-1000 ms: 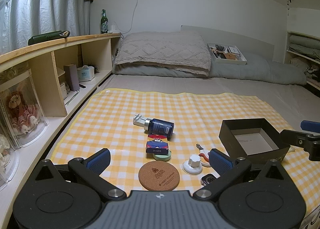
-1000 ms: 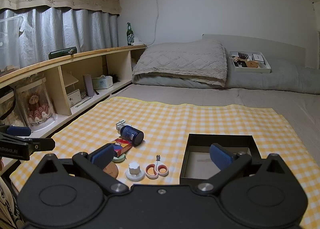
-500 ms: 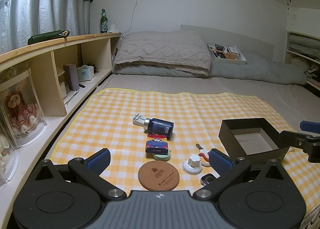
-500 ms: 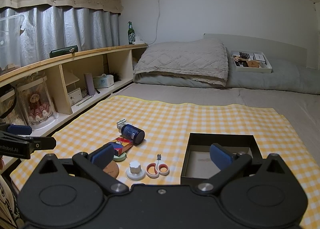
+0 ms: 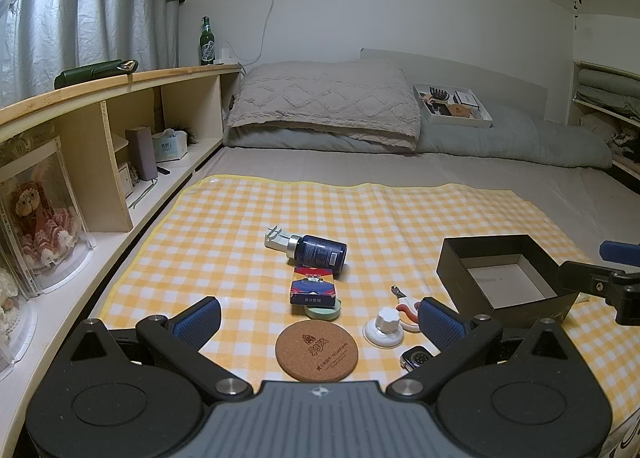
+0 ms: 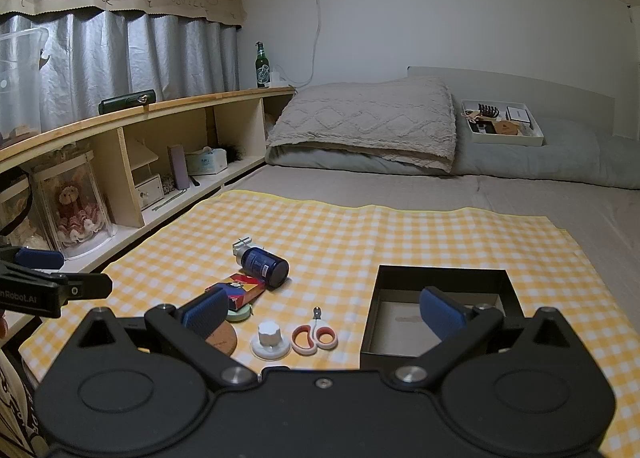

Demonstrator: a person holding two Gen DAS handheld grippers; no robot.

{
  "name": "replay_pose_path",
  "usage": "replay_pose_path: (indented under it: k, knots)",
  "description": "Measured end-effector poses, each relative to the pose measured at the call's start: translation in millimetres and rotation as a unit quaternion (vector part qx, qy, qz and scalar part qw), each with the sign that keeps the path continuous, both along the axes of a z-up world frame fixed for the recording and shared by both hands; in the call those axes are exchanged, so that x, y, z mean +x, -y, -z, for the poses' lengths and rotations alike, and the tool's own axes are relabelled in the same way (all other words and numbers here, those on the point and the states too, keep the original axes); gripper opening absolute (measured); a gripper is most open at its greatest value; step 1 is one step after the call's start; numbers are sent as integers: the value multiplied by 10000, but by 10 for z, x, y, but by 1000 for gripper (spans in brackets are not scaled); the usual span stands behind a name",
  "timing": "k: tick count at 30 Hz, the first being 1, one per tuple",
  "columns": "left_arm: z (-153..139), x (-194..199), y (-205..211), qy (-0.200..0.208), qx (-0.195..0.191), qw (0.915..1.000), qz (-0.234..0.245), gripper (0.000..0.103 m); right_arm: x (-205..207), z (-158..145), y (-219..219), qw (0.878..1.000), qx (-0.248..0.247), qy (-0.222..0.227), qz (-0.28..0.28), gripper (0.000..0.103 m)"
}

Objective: Organize rigid objects

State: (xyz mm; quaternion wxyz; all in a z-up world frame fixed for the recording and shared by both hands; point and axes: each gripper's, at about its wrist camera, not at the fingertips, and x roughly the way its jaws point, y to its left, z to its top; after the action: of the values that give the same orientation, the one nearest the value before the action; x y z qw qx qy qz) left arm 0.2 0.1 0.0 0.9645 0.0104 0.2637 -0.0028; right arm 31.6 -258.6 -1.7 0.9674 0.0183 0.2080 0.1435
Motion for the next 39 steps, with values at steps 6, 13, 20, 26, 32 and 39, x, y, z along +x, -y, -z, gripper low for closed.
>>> replay_pose_path:
  k: [6,13,20,26,32,39]
  knots:
    - [0,0,0,-2,-2,10000,3,103,0,7,-5,10000,-4,-3,1,103]
    - [0,-1,1,-4,-1,10000,3,103,-1,3,-5,10000,-7,-5,6,103]
    - [1,1,0,-8,-2,10000,2,103,-2,5,-6,10000,-5,-7,3,103]
    - [0,1,0,-9,-2,10000,1,103,-2,3,-8,10000,-8,-8,7,103]
    - [0,1,0,-11,-2,10000,1,103,-2,0,-9,10000,-11,-10,3,103]
    - [-1,1,-2,3,12,10000,-8,103,-10,1,-19,10000,-7,66,0,103]
